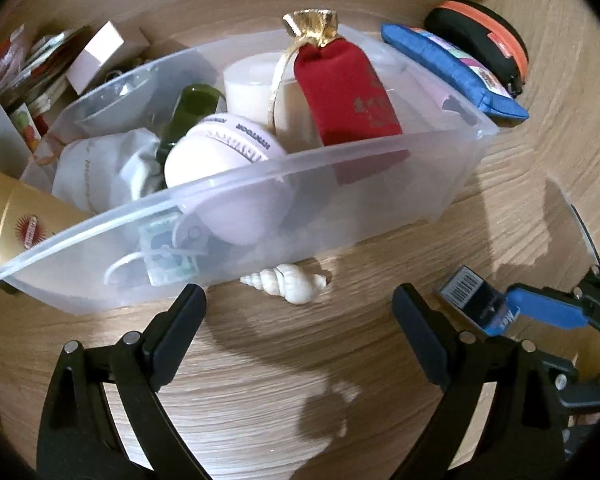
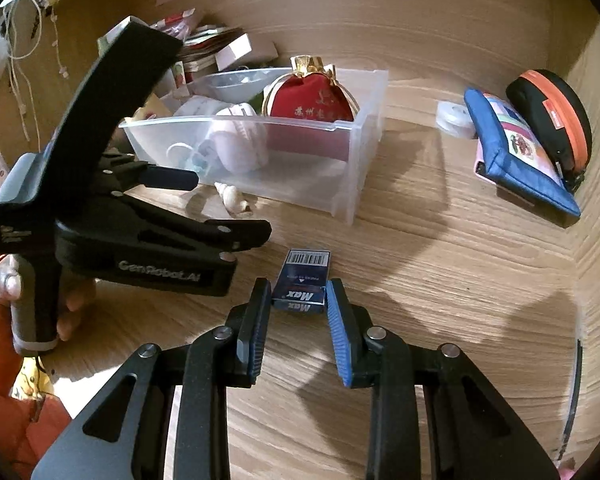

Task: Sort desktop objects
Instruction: 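Grasp the blue Max card box with the right tool while the left tool grasps the white seashell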

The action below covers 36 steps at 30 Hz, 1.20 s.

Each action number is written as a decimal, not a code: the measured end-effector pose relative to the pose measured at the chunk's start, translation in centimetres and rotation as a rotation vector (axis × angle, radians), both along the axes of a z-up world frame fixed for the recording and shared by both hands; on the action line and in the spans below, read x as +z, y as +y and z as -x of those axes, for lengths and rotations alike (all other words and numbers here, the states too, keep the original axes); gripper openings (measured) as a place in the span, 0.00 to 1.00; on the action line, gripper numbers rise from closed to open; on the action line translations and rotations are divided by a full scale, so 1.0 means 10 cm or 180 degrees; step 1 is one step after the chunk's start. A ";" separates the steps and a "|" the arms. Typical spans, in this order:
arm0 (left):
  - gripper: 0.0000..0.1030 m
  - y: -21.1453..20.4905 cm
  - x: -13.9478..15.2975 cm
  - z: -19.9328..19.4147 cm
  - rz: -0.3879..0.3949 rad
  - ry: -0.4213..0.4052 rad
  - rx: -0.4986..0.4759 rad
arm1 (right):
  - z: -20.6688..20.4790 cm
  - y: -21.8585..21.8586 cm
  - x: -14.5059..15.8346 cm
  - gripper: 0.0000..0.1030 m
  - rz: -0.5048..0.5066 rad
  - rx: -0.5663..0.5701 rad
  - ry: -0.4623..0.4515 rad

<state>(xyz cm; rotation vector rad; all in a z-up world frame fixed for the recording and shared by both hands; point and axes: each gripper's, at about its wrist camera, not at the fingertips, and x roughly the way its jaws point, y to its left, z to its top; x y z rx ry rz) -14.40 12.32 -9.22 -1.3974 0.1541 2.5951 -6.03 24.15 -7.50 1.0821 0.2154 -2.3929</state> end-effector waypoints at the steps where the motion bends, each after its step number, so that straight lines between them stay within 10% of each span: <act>1: 0.92 -0.02 0.00 0.00 -0.0037 -0.0024 0.0044 | 0.00 0.01 0.00 0.25 -0.0024 0.0013 0.0001; 15: 0.81 -0.09 0.05 -0.02 -0.0171 0.0062 0.0395 | -0.08 0.13 0.00 0.26 -0.0151 0.0084 -0.0001; 23: 0.66 -0.15 0.04 -0.05 -0.0034 0.0095 0.0668 | -0.05 0.03 -0.05 0.46 -0.0253 0.0098 -0.0022; 30: 0.39 -0.06 0.07 -0.10 -0.0055 0.0131 0.0568 | -0.04 0.02 -0.06 0.30 -0.0263 0.0126 -0.0030; 36: 0.39 -0.01 0.05 -0.04 -0.0152 0.0116 0.0411 | -0.05 0.07 -0.07 0.24 -0.0249 0.0070 -0.0018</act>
